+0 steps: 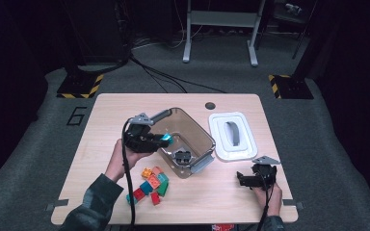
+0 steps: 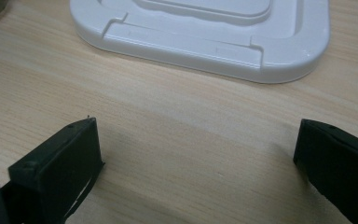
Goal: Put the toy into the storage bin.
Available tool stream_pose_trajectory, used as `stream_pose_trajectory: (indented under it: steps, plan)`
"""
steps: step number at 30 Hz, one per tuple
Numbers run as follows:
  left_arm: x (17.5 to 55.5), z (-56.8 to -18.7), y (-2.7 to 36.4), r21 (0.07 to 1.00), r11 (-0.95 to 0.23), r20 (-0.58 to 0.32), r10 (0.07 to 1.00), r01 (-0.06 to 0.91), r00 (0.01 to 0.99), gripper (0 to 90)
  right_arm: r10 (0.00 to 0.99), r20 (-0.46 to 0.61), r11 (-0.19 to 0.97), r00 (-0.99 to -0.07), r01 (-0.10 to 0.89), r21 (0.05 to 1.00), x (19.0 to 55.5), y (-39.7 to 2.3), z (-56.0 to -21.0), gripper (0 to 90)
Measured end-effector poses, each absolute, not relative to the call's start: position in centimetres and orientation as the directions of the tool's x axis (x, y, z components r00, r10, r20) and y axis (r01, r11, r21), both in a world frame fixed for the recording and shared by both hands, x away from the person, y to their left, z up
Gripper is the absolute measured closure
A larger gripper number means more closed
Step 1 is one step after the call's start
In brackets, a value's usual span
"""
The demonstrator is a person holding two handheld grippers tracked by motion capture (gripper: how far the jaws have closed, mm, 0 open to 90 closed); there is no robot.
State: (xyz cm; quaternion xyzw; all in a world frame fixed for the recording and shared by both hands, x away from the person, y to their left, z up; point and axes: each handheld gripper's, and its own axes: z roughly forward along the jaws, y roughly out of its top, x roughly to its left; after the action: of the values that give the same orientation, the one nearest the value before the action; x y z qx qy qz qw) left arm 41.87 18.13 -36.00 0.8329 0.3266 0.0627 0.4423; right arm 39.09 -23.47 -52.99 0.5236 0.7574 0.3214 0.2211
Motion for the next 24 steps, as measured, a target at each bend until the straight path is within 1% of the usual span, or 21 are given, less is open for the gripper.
stream_pose_trajectory:
  steps: [10,17,24]
  plan:
    - [41.5,-38.1,15.6,0.742,-0.443,-0.226,0.541,0.503,0.81,67.8,0.935,0.001,0.245,-0.354,0.651,0.719,39.1,-23.5,-53.0,0.0]
    - [41.0,-38.7,14.8,0.718,-0.473,-0.256,0.503,0.51,0.826,67.8,0.935,0.001,0.245,-0.354,0.651,0.719,39.1,-23.5,-53.0,0.0]
    - [40.8,-39.0,14.2,0.706,-0.492,-0.263,0.485,0.509,0.834,67.6,0.935,0.001,0.245,-0.354,0.651,0.719,39.1,-23.5,-53.0,0.0]
